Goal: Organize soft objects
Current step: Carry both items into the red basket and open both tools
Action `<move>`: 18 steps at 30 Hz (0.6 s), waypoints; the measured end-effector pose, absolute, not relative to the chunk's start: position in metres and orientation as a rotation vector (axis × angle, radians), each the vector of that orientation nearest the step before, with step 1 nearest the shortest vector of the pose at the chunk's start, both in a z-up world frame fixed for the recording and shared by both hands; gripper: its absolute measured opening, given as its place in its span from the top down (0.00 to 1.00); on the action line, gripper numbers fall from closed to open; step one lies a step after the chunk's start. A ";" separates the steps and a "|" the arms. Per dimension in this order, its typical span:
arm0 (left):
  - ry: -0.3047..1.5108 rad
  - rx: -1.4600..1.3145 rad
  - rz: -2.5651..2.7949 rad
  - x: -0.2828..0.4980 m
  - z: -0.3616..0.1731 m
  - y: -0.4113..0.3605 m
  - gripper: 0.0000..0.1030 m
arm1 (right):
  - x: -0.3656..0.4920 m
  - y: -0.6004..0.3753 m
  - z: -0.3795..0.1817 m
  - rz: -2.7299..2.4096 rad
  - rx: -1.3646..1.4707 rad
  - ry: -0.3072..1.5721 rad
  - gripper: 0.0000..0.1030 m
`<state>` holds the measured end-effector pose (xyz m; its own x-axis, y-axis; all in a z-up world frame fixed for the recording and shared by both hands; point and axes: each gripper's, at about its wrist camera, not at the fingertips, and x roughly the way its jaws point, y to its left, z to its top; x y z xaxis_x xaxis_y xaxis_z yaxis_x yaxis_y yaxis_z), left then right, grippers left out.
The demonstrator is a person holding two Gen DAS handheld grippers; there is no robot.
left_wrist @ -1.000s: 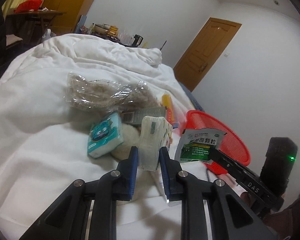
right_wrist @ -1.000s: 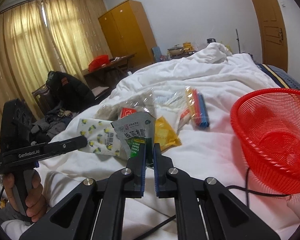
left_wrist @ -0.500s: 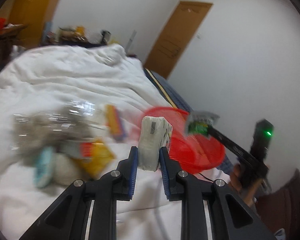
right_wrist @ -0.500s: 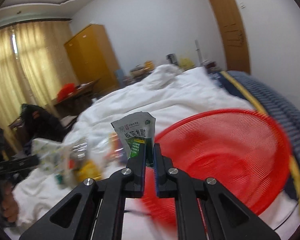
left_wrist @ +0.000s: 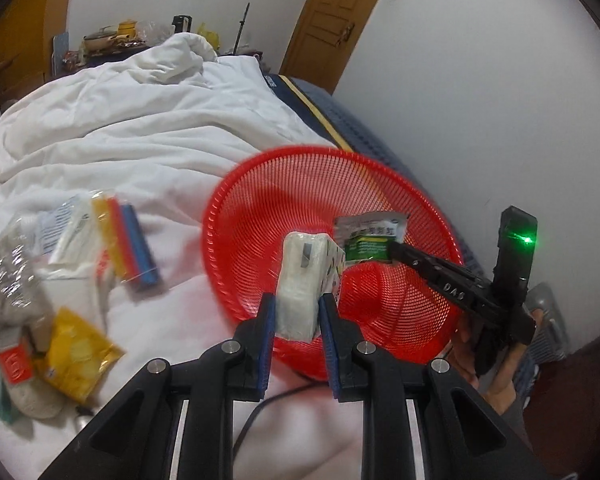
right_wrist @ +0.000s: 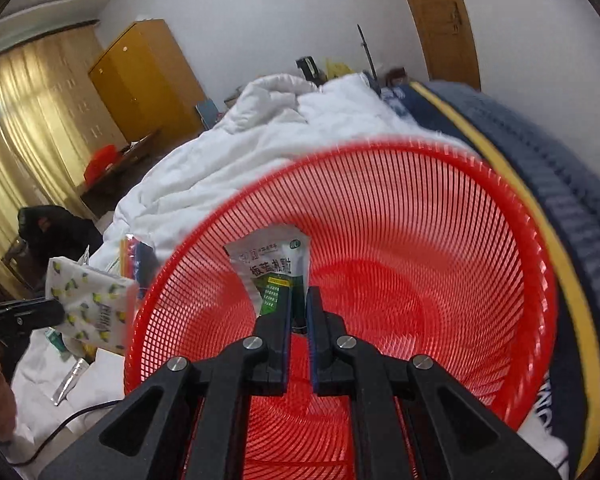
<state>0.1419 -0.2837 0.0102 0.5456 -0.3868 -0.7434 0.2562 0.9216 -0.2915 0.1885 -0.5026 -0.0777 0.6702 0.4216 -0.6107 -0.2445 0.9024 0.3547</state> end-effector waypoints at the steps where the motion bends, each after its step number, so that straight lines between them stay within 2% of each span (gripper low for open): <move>1: 0.909 -0.121 -0.369 0.145 0.009 -0.292 0.79 | 0.189 -0.501 -0.083 0.380 0.254 0.762 0.93; 8: 0.934 -0.078 -0.317 0.172 -0.009 -0.319 0.79 | 0.186 -0.491 -0.086 0.338 0.278 0.794 0.93; 15: 0.993 -0.172 -0.307 0.189 -0.048 -0.312 0.79 | 0.183 -0.485 -0.095 0.279 0.240 0.952 0.93; 18: 1.006 -0.127 -0.277 0.190 -0.058 -0.315 0.79 | 0.186 -0.472 -0.099 0.250 0.156 1.015 0.93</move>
